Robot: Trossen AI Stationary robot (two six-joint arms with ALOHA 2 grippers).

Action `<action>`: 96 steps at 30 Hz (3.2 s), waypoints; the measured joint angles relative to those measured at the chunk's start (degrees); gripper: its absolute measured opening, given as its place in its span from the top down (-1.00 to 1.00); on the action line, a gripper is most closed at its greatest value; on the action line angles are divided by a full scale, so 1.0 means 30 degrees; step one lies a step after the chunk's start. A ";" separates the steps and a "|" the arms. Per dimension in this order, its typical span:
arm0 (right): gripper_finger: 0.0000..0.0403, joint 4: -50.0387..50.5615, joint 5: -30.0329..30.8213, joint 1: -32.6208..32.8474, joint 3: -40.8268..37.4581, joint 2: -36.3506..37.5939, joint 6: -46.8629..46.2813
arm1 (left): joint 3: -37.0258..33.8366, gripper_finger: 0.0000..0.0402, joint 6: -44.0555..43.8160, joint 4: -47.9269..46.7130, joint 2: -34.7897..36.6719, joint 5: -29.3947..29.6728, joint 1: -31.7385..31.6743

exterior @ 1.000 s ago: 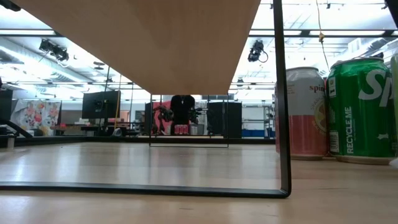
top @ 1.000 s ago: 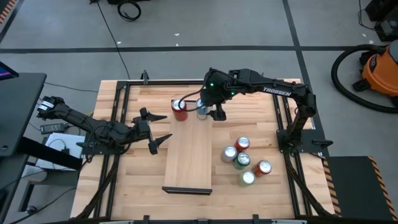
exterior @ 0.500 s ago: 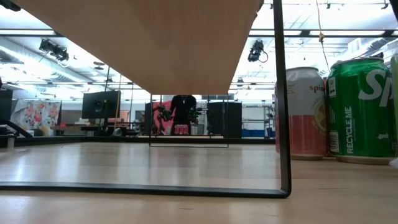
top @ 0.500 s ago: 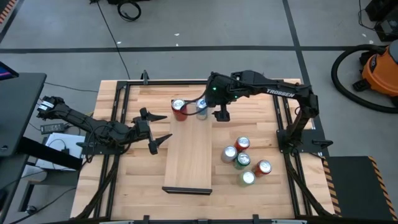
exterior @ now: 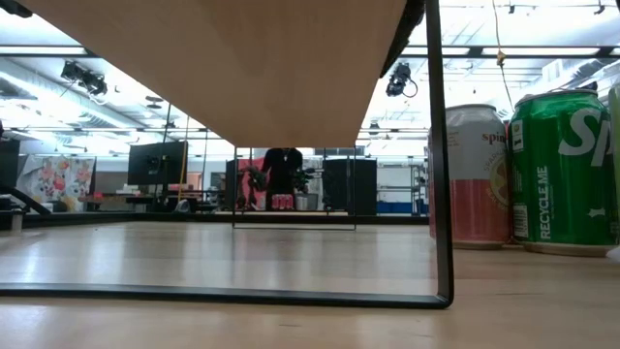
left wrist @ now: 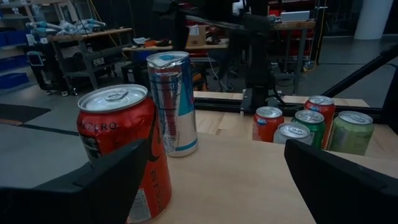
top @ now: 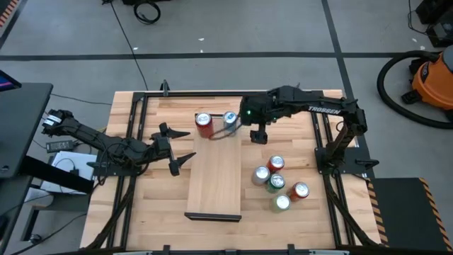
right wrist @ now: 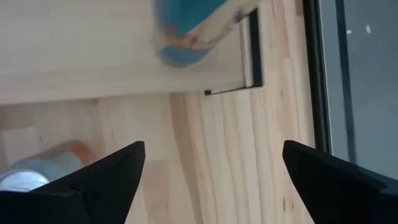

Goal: Place canned beverage on shelf
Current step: Put the pink soda can on the shelf

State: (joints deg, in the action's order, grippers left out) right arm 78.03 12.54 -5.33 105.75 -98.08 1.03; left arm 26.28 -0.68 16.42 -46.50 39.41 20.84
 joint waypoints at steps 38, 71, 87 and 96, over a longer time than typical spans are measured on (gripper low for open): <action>-0.95 -0.5988 -0.1519 0.7347 -0.9069 -0.0080 -0.5155 | 0.0007 -0.94 -0.1431 -0.0174 0.0000 -0.0005 0.0004; -0.60 -0.1243 0.0093 0.6453 -0.3076 -0.0058 -0.2775 | 0.0007 -0.94 -0.1932 -0.0465 0.0000 -0.0798 0.0000; -0.60 -0.1082 0.0014 0.4814 0.1284 -0.0058 -0.0333 | 0.0007 -0.94 -0.1773 -0.0664 -0.0566 -0.3101 -0.0010; -0.60 -0.5030 -0.0722 0.4819 0.1291 -0.0073 0.1172 | 0.2663 -0.94 -0.1986 -0.3539 -0.3399 -0.3084 -0.0264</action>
State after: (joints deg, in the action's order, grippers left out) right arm 62.94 10.38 9.13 109.62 -98.30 4.55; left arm 34.27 -6.64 5.81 -56.70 30.16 20.05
